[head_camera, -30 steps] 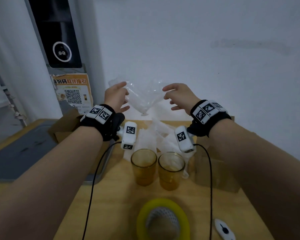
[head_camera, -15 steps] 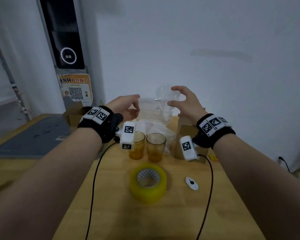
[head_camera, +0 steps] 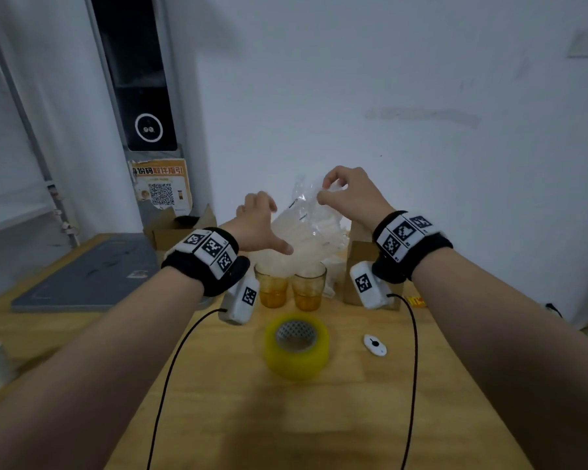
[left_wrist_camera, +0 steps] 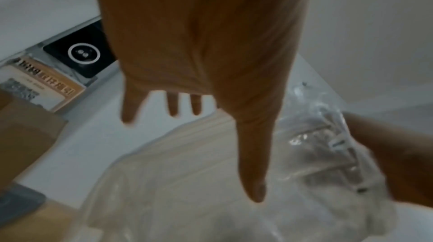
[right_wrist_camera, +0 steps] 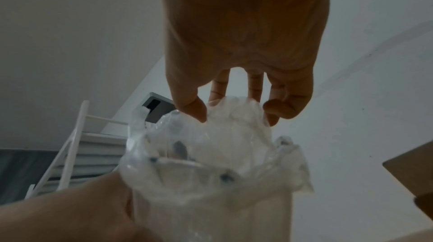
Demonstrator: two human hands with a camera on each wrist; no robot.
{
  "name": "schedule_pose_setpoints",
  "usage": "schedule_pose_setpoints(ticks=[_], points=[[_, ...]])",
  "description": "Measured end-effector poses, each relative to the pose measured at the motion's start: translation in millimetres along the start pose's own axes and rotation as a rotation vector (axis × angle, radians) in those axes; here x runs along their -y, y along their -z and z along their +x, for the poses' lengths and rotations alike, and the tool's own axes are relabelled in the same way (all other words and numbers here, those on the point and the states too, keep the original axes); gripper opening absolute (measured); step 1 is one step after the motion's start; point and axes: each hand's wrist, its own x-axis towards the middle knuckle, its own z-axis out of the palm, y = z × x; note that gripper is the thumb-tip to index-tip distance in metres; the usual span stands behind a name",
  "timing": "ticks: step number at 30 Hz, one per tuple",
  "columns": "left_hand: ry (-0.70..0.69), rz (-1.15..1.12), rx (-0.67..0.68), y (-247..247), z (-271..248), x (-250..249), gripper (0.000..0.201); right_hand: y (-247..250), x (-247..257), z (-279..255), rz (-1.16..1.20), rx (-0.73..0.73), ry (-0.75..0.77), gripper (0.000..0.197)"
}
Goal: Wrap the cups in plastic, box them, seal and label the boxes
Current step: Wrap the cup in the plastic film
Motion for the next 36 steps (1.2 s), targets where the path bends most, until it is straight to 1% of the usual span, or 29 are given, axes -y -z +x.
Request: schedule_pose_setpoints(ticks=[2, 4, 6, 9, 12, 14, 15, 17, 18, 19, 20, 21, 23, 24, 25, 28, 31, 33, 36], points=[[-0.12, -0.22, 0.004, -4, -6, 3, 0.122, -2, 7, -1, -0.026, 0.039, 0.008, 0.012], [-0.172, -0.305, 0.032, -5, -13, 4, 0.139, -4, 11, -2, -0.033, 0.077, 0.022, 0.01], [-0.215, -0.32, 0.026, -7, -16, 6, 0.143, -7, 14, -4, -0.028, 0.126, 0.04, 0.014], [-0.247, -0.344, -0.011, -14, -12, 12, 0.136, -12, 15, -2, -0.045, 0.176, 0.052, 0.021], [-0.178, -0.409, -0.046, -20, -3, 26, 0.116, -18, 8, 3, -0.015, 0.236, 0.09, 0.029], [-0.097, -0.467, -0.106, -24, 3, 36, 0.105, -22, 2, 8, 0.074, 0.233, 0.086, 0.032], [-0.057, -0.494, -0.146, -25, 6, 41, 0.103, -24, -1, 11, 0.114, 0.194, 0.06, 0.03], [0.024, -0.552, -0.19, -27, 13, 51, 0.103, -29, -11, 15, 0.139, 0.069, -0.021, 0.026], [0.057, -0.576, -0.203, -29, 16, 55, 0.105, -32, -17, 17, 0.113, 0.021, -0.061, 0.026], [0.088, -0.601, -0.213, -30, 19, 60, 0.108, -34, -25, 18, 0.065, 0.01, -0.098, 0.028], [0.116, -0.628, -0.231, -32, 22, 65, 0.11, -38, -35, 20, 0.002, 0.043, -0.141, 0.028], [0.139, -0.649, -0.256, -33, 25, 69, 0.111, -43, -44, 21, -0.064, 0.115, -0.191, 0.027], [0.175, -0.688, -0.295, -37, 30, 75, 0.112, -54, -65, 21, -0.17, 0.309, -0.293, 0.025], [0.188, -0.702, -0.31, -39, 34, 78, 0.112, -61, -75, 21, -0.199, 0.39, -0.33, 0.027], [0.191, -0.715, -0.321, -40, 35, 78, 0.112, -66, -81, 19, -0.216, 0.44, -0.354, 0.029], [0.205, -0.733, -0.329, -46, 45, 82, 0.112, -81, -99, 17, -0.218, 0.51, -0.419, 0.031], [0.212, -0.714, -0.325, -50, 50, 83, 0.118, -92, -115, 16, -0.223, 0.588, -0.479, 0.033], [0.217, -0.72, -0.313, -53, 51, 83, 0.12, -99, -124, 16, -0.205, 0.59, -0.501, 0.032], [0.222, -0.73, -0.306, -55, 53, 82, 0.113, -104, -132, 15, -0.174, 0.586, -0.495, 0.028]])
